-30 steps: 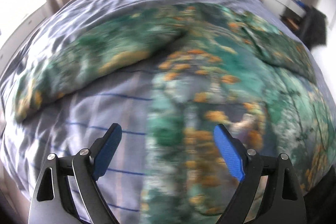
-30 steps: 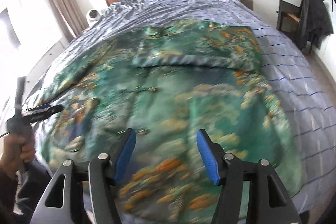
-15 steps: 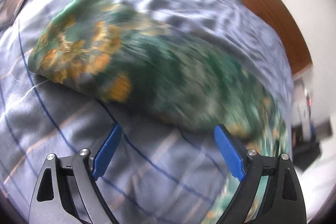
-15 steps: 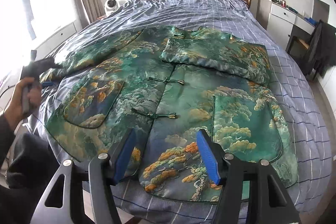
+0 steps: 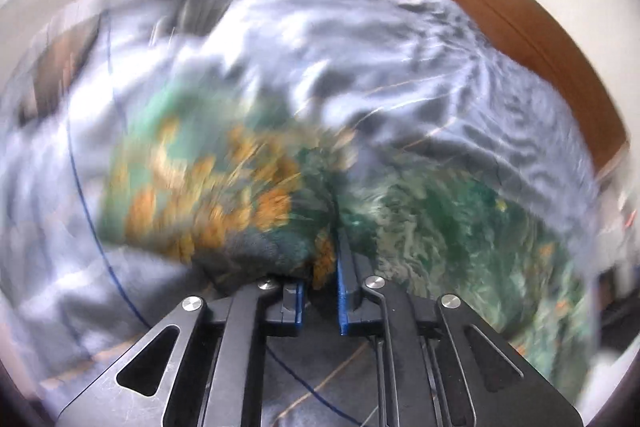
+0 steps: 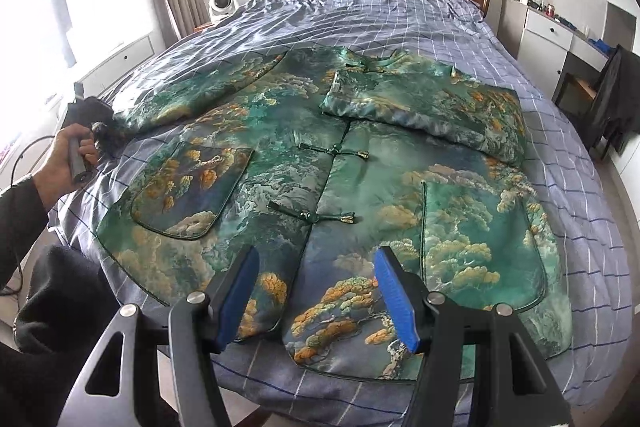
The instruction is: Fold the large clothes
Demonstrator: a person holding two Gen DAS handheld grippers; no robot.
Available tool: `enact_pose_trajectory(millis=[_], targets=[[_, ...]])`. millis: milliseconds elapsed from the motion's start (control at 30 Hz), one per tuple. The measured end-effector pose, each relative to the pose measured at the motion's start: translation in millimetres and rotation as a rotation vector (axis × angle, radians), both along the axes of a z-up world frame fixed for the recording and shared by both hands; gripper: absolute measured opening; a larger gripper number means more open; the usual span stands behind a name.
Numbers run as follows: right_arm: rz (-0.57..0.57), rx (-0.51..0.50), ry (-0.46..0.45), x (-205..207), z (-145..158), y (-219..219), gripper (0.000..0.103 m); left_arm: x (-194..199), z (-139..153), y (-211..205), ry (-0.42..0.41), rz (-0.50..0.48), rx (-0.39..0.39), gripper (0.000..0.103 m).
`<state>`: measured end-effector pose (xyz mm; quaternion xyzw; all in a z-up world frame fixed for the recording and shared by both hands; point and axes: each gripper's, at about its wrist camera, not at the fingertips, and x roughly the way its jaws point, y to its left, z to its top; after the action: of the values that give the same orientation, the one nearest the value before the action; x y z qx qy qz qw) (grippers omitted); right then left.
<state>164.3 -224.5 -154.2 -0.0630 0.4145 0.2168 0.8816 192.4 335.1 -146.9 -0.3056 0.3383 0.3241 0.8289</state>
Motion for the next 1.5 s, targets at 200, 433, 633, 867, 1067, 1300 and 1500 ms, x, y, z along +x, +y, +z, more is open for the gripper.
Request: enact_pose_trajectory(millis=[200, 433, 633, 867, 1067, 1300, 1500], targets=[[-0.011, 0.029, 0.016, -0.1, -6.1, -3.9, 0.062, 43.7, 77.2, -129.8, 0.085, -0.35, 0.615, 0.01], [-0.063, 0.078, 0.016, -1.2, -5.2, -20.2, 0.062, 54.8, 56.8, -279.5, 0.136, -0.759, 0.972, 0.01], [-0.099, 0.1, 0.018, -5.3, -6.4, -36.0, 0.062, 54.3, -11.0, -357.0, 0.277, -1.023, 1.031, 0.012], [-0.117, 0.111, 0.036, -3.3, -10.7, -43.5, 0.062, 28.2, -34.3, -371.2, 0.3, -1.117, 1.012, 0.072], [-0.076, 0.159, 0.065, 23.3, -8.2, -32.6, 0.062, -9.4, -10.1, -344.4, 0.228, -1.082, 0.837, 0.089], [-0.075, 0.563, 0.426, 105.4, -38.9, -6.7, 0.062, -39.8, -9.2, -303.0, 0.192, -0.91, 0.61, 0.089], [-0.19, 0.659, 0.564, 165.8, -87.8, 22.2, 0.062, -47.0, -21.9, -293.6, 0.185, -0.848, 0.521, 0.089]])
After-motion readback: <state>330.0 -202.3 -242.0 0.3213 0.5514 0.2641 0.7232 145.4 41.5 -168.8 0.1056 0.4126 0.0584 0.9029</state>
